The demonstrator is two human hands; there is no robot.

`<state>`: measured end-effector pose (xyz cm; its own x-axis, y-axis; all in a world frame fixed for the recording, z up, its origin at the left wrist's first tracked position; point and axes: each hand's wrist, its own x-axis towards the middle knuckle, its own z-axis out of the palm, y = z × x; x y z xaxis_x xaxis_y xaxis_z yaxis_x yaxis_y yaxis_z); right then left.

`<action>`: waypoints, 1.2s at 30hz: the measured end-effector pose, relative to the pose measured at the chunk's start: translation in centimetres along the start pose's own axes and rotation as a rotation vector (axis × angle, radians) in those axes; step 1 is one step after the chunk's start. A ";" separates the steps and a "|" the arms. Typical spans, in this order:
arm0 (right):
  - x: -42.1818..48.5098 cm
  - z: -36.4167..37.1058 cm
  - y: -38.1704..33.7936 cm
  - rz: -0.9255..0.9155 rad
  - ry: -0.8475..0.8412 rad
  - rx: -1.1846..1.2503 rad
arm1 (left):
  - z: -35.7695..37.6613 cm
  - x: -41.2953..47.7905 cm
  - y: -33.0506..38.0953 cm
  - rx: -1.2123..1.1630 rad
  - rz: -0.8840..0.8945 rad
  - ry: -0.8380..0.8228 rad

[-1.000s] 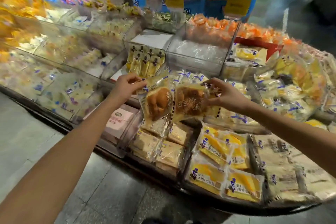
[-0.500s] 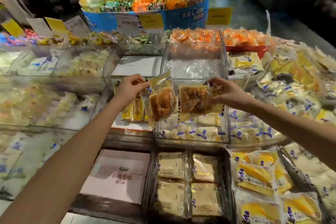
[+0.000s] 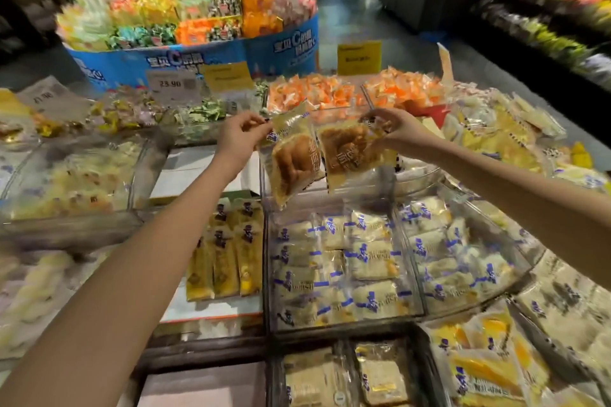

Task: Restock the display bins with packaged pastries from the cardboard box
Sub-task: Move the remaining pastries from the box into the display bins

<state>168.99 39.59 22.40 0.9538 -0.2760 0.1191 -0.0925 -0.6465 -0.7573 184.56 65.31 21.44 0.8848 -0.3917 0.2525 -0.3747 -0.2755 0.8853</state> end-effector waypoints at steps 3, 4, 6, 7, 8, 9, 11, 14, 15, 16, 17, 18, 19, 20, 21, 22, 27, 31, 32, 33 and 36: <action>3.8 -0.1 1.2 0.022 -0.051 -0.042 | 1.9 3.1 -1.5 0.027 -0.006 -0.038; 5.2 -0.5 1.5 0.015 -0.069 -0.086 | 2.3 4.2 -1.8 0.025 -0.006 -0.039; 8.1 -1.3 2.3 -0.037 -0.099 -0.221 | 3.1 6.4 -2.3 0.023 0.007 -0.035; 9.4 -1.7 2.8 -0.060 -0.106 -0.309 | 3.5 7.4 -2.6 0.028 0.014 -0.036; 10.7 -1.8 3.4 -0.083 -0.112 -0.398 | 4.0 8.4 -3.1 0.038 0.013 -0.041; 11.9 -1.8 3.9 -0.113 -0.119 -0.471 | 4.6 9.6 -3.5 0.043 0.006 -0.050; 14.1 -1.7 4.5 -0.177 -0.145 -0.580 | 5.6 12.1 -4.3 0.039 -0.001 -0.083; 16.6 -1.4 5.6 -0.281 -0.166 -0.717 | 7.4 15.4 -4.6 0.071 0.021 -0.135; 17.3 -1.3 6.4 -0.316 -0.178 -0.738 | 8.1 16.0 -5.0 0.081 0.023 -0.150; 18.4 -1.2 7.3 -0.338 -0.175 -0.754 | 8.9 17.1 -5.5 0.073 0.025 -0.156; 18.7 -1.1 7.7 -0.357 -0.170 -0.781 | 9.4 17.5 -5.9 0.067 0.029 -0.158; 19.0 -0.8 8.3 -0.379 -0.159 -0.817 | 9.8 17.7 -6.3 0.075 0.043 -0.160; 19.4 -0.5 8.7 -0.396 -0.135 -0.854 | 10.2 18.2 -6.9 0.092 0.054 -0.154; 19.7 -0.2 9.2 -0.405 -0.099 -0.894 | 10.7 18.7 -7.4 0.123 0.063 -0.140; 19.7 0.3 9.5 -0.398 -0.059 -0.942 | 11.1 18.9 -8.0 0.176 0.076 -0.110; 19.4 0.9 9.7 -0.378 -0.014 -0.986 | 11.5 19.1 -8.7 0.240 0.081 -0.072; 17.7 3.1 12.2 -0.252 0.097 -1.085 | 12.2 17.5 -10.5 0.349 0.086 -0.108; 17.6 4.7 12.9 -0.292 0.126 -1.037 | 13.0 15.1 -11.3 0.406 0.125 -0.232; 17.9 4.7 12.6 -0.278 0.115 -1.023 | 13.3 14.7 -11.5 0.411 0.145 -0.231; 18.3 4.6 12.2 -0.239 0.081 -1.025 | 13.8 14.3 -11.6 0.420 0.185 -0.228; 19.5 4.0 11.3 -0.177 -0.032 -1.086 | 14.7 13.1 -11.9 0.536 0.302 -0.247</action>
<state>187.69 29.73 13.56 0.9838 -0.1096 0.1417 -0.1414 -0.9608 0.2385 196.55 50.53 8.47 0.6536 -0.6926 0.3052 -0.7387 -0.4960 0.4563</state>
